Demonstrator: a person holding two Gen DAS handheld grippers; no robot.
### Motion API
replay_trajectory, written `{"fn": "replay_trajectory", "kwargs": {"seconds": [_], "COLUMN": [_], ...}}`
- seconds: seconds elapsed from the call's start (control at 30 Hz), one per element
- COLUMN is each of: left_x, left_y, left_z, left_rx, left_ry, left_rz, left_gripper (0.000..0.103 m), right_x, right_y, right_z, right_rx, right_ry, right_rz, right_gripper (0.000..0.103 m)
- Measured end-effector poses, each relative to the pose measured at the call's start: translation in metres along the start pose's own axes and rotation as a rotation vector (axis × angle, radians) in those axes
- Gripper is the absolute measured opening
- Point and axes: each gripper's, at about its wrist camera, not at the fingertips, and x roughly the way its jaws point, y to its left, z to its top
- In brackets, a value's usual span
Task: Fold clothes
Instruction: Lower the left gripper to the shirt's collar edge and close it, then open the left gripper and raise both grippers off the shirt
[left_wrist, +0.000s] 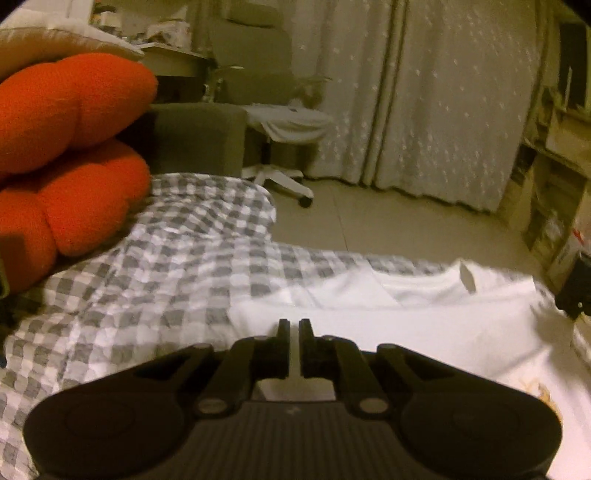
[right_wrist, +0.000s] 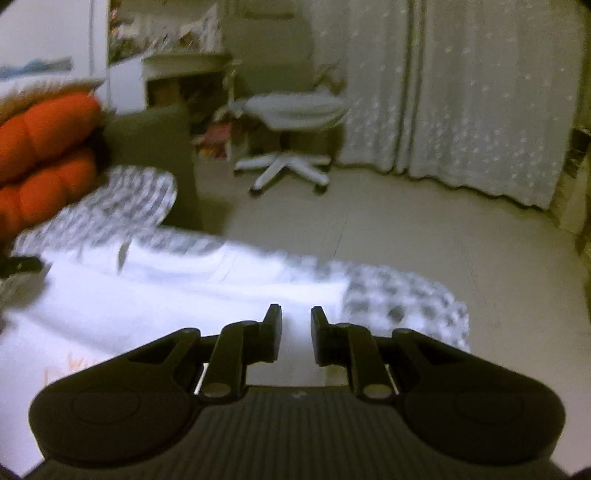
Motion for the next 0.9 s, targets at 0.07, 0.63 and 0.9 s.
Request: {"fn": "replay_trajectory", "kwargs": {"seconds": [0.07, 0.63, 0.9], "left_x": [-0.002, -0.024, -0.032], "left_y": [-0.001, -0.028, -0.033], "left_z": [-0.003, -0.019, -0.034], "left_rx": [0.012, 0.114, 0.131], "left_ry": [0.005, 0.008, 0.029], "left_rz": [-0.008, -0.016, 0.009], "left_gripper": [0.005, 0.012, 0.016], "right_x": [0.007, 0.000, -0.001], "right_y": [0.003, 0.028, 0.043], "right_z": [-0.006, -0.011, -0.016], "right_rx": [-0.028, -0.137, -0.178], "right_ry": [0.050, 0.034, 0.065], "right_rz": [-0.012, -0.073, -0.110], "right_gripper": [0.012, 0.012, 0.011]}}
